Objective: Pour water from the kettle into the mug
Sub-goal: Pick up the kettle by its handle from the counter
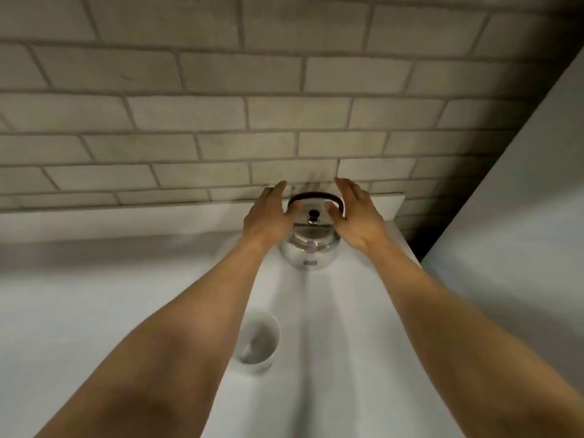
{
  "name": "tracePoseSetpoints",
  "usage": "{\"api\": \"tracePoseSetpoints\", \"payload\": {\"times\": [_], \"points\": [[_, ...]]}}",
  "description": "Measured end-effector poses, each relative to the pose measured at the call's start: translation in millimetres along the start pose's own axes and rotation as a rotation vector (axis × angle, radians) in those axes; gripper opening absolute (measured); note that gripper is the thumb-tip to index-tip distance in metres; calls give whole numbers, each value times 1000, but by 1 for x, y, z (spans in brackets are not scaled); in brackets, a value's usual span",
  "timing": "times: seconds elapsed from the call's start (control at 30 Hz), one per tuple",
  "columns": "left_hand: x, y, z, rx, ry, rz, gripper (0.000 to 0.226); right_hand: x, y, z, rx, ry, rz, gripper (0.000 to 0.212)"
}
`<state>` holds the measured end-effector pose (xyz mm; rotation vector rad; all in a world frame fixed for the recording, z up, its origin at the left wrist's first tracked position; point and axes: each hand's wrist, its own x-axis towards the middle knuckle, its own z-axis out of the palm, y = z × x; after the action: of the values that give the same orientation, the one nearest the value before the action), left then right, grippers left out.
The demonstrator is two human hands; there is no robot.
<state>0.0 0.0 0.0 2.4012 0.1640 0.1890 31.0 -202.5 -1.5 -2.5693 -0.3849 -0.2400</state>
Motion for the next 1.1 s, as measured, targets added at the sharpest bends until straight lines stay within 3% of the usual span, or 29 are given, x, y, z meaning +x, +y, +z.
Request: {"api": "tracePoseSetpoints", "payload": {"times": [0.17, 0.3, 0.5, 0.63, 0.9, 1.1], "points": [[29, -4, 29, -18, -58, -32, 57, 34, 24, 20, 56, -120, -59, 63], [39, -10, 40, -40, -32, -6, 36, 52, 34, 28, 119, -230, -159, 54], [37, -13, 43, 4, 27, 10, 31, 57, 29, 33, 284, -197, -150, 36], [21, -7, 36, -33, -1, 4, 32, 51, 28, 23, 301, -201, -125, 12], [-33, 37, -7, -55, 37, 90, 35, 9, -1, -39, 382, -70, -168, 20], [-119, 66, -22, 6, 295, 235, 55, -32, -27, -83, 417, 36, -142, 32]]}}
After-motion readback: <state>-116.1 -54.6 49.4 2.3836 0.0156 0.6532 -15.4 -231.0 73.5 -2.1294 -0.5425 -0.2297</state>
